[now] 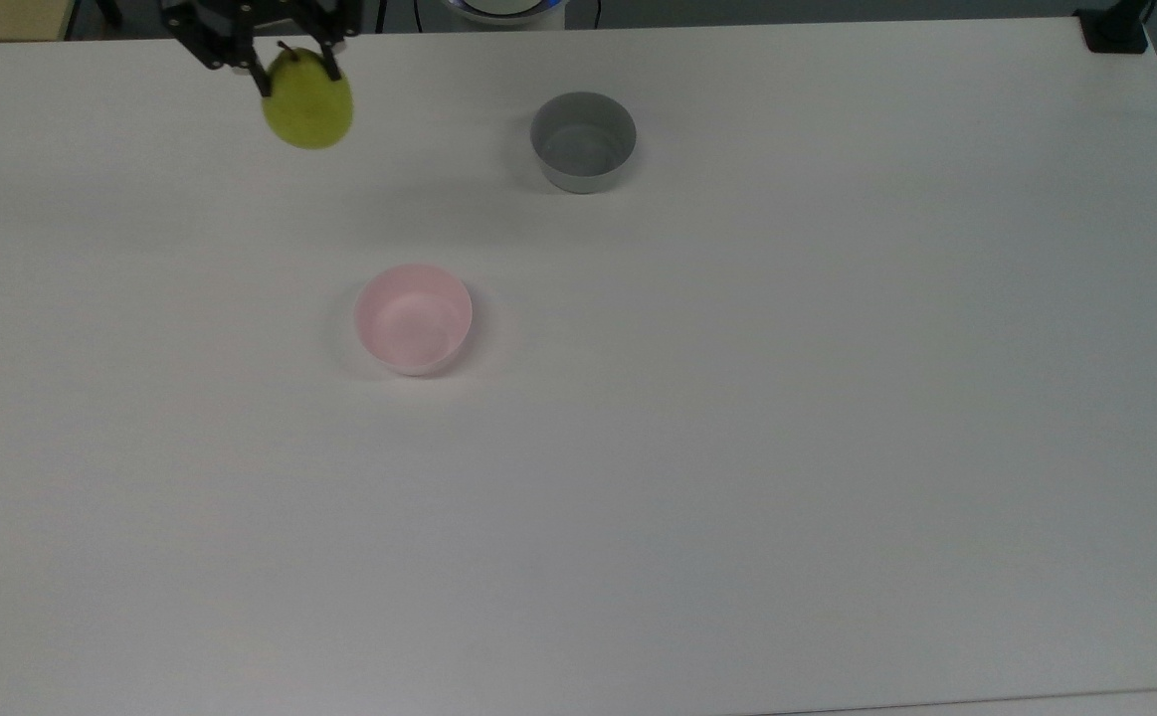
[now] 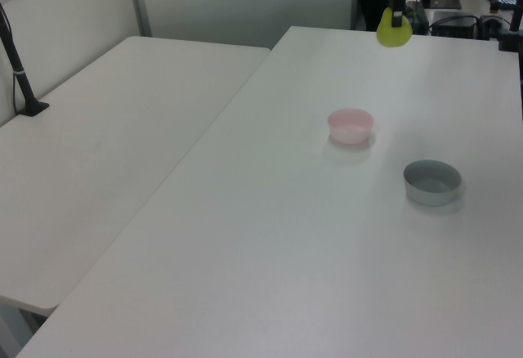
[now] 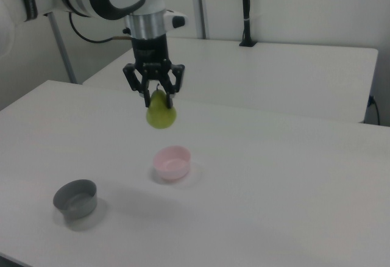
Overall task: Pick up a pear from the bowl
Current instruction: 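Lift the pear out of the pink bowl and carry it away from the bowls, then lower the held pear onto the table surface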
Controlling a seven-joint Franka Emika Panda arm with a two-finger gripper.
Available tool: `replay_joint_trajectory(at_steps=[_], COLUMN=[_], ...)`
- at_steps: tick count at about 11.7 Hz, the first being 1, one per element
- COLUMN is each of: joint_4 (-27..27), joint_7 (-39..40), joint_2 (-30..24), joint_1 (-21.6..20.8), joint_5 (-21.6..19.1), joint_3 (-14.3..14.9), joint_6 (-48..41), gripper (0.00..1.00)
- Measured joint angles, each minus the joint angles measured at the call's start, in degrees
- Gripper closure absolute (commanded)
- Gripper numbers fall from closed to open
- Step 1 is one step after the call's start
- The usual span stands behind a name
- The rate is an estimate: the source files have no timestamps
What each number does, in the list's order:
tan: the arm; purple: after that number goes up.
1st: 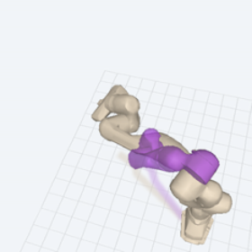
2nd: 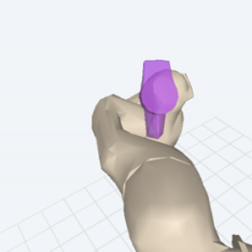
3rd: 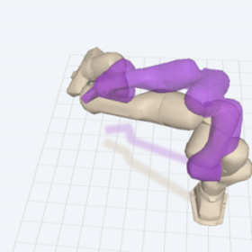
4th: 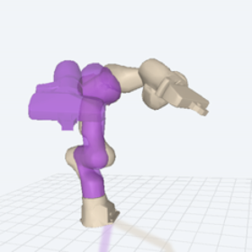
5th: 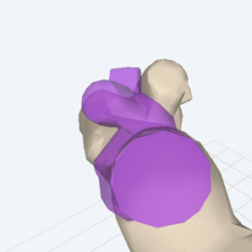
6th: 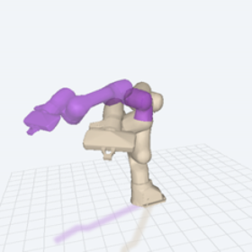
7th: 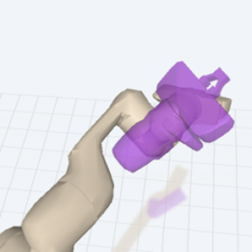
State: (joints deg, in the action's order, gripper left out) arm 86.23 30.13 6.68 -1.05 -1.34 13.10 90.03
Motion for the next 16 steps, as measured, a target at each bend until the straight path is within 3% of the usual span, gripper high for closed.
replay_joint_trajectory(at_steps=[3,5,13,16], joint_4=[0.0,0.0,1.2,3.6], joint_7=[12.3,15.5,15.6,15.6], joint_2=[0.2,0.4,8.3,11.9], joint_1=[5.6,7.6,8.5,10.9], joint_5=[-2.8,-3.0,-5.2,-7.4], joint_3=[0.5,0.5,7.2,7.7], joint_6=[0.0,1.5,16.8,22.4], gripper=[1.0,1.0,1.0,1.0])
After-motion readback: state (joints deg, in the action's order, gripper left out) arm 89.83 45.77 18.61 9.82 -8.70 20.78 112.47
